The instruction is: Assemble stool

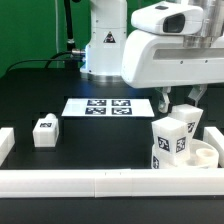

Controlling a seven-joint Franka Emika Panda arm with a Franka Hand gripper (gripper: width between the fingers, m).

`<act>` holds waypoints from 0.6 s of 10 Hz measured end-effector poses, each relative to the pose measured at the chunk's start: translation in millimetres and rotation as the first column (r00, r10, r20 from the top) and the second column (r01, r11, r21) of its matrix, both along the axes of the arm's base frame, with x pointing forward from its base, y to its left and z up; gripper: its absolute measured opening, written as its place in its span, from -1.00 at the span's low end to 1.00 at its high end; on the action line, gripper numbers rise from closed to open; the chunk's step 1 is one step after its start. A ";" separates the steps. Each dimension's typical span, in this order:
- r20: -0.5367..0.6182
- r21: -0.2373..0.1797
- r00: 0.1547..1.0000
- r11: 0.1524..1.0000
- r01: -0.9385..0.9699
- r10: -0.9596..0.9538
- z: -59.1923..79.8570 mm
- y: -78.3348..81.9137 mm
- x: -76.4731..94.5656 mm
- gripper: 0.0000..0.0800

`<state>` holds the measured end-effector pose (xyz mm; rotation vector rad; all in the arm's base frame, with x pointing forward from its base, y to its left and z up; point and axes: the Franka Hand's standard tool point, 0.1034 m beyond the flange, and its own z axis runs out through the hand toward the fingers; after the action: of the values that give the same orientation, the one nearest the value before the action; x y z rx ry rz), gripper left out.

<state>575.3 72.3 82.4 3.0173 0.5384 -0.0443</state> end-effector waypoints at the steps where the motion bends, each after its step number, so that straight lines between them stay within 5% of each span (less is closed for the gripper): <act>1: 0.006 0.003 0.996 0.996 0.087 -0.087 -0.1 0.6 -0.2 -0.16; 6: 0.032 0.048 0.825 0.825 0.563 -0.565 -1.5 4.7 -0.5 -0.16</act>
Offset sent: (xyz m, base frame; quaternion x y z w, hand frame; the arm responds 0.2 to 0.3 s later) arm -0.0123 -0.0068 0.0003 -0.0120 0.0034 0.2827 0.9591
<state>574.7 77.0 80.9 3.0814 -0.3828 0.0012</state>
